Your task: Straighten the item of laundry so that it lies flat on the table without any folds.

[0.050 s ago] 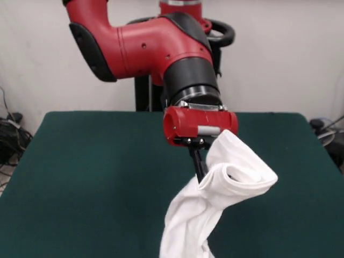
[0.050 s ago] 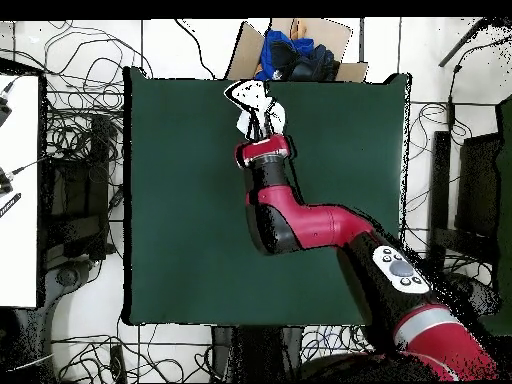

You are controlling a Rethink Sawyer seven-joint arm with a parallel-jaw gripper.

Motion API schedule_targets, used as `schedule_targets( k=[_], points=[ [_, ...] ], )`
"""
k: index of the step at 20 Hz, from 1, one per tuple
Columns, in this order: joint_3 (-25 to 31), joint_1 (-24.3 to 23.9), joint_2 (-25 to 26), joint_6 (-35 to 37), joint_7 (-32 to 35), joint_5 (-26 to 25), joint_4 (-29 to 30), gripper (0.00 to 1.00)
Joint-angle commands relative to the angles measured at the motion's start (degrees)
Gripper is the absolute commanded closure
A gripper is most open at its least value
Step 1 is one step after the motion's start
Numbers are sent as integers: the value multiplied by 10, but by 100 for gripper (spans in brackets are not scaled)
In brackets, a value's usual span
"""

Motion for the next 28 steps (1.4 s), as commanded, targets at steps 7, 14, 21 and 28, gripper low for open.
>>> schedule_targets(
  k=[7, 14, 21, 28],
  points=[
    [-70, 15, 80, -61, 73, -57, -49, 100],
    [-101, 34, 104, -60, 66, -40, -53, 100],
    [-123, 46, 121, -62, 72, -30, -52, 100],
    [-143, 57, 142, -75, 77, -16, -51, 100]
  ],
)
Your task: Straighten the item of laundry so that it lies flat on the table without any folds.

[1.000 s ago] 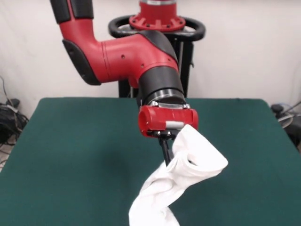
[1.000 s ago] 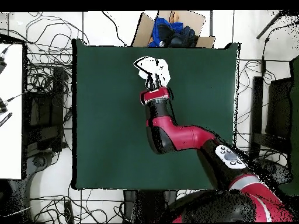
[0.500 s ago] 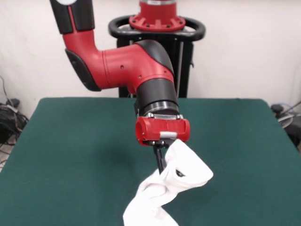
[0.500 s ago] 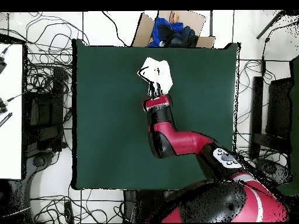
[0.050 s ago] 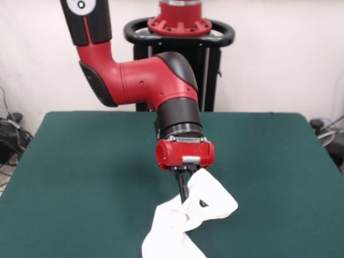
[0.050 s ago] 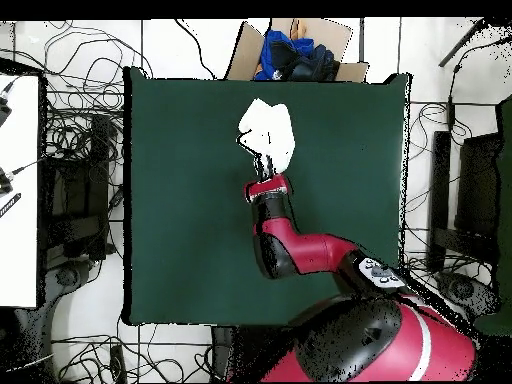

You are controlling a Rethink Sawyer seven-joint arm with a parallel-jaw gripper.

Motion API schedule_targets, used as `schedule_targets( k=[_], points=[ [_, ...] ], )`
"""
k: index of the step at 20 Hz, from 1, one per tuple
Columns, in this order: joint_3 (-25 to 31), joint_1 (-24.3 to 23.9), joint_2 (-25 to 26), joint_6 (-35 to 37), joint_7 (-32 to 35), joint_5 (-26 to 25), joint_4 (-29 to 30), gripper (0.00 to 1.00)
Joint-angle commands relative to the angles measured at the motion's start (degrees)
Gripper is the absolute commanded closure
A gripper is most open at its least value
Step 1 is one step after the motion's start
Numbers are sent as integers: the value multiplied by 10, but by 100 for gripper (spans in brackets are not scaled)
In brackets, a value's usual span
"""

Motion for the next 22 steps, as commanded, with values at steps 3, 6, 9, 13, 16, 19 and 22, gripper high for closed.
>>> schedule_targets(
  k=[3, 6, 9, 13, 16, 19, 22],
  points=[
    [-39, 29, 31, -8, 79, 12, -40, 100],
    [-45, 34, 30, 0, 81, 13, -39, 100],
    [-53, 40, 35, 0, 81, 16, -38, 100],
    [-61, 46, 35, 2, 80, 23, -33, 100],
    [-67, 50, 31, 4, 84, 26, -27, 100],
    [-70, 52, 30, 2, 88, 24, -24, 100],
    [-75, 56, 30, 2, 91, 25, -20, 100]
  ],
)
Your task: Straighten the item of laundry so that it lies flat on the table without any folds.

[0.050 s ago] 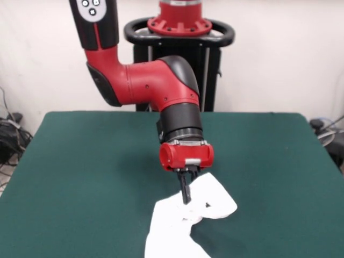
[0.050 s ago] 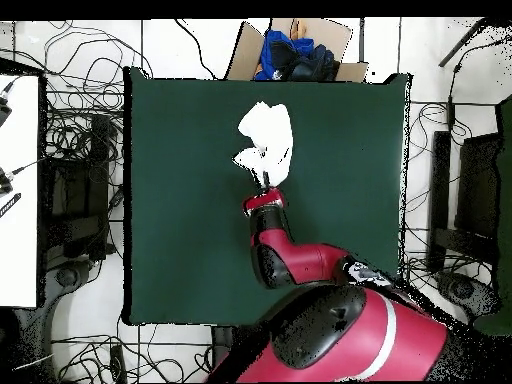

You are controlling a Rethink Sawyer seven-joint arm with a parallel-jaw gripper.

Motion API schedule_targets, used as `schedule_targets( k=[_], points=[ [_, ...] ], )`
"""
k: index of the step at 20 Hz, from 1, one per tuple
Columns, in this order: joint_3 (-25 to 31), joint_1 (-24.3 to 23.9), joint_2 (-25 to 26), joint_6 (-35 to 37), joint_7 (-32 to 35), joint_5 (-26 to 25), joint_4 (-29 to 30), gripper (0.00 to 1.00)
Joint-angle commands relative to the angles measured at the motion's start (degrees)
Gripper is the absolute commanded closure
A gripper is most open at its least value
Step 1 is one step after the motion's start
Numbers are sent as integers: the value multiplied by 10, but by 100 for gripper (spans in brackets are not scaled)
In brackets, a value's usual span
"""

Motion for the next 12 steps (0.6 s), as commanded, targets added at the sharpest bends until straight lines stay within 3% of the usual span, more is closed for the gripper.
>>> schedule_targets(
  k=[1, 12],
  points=[
    [-23, 21, 8, 4, 91, 26, -19, 100],
    [-36, 42, -10, 31, 82, 16, -8, 100]
  ],
)
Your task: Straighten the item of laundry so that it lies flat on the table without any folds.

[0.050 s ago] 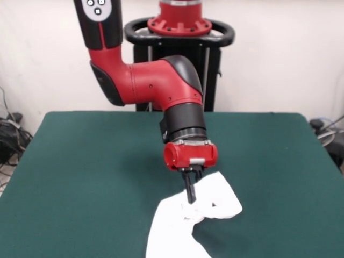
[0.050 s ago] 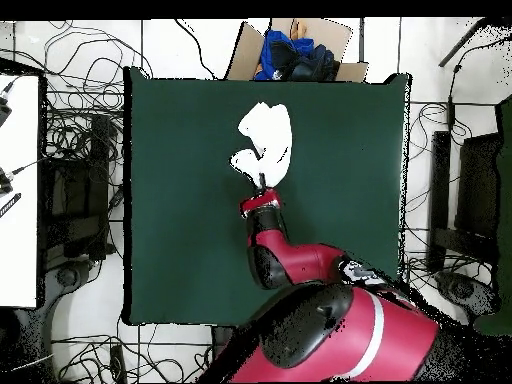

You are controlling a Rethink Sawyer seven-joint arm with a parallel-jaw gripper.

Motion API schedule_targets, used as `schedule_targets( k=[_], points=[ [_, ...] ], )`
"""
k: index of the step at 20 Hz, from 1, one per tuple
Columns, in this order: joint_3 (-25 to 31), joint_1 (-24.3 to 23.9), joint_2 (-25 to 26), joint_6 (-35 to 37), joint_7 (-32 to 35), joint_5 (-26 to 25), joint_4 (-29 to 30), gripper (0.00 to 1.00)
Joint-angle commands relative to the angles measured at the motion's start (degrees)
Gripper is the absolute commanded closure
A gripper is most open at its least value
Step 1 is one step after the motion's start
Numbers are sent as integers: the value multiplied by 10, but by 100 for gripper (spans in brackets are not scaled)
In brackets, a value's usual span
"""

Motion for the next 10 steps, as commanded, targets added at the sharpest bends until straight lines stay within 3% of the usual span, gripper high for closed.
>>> schedule_targets(
  k=[1, 10],
  points=[
    [-29, 29, -9, 36, 81, 16, -8, 100],
    [-55, 56, -19, 70, 86, 24, 5, 100]
  ],
)
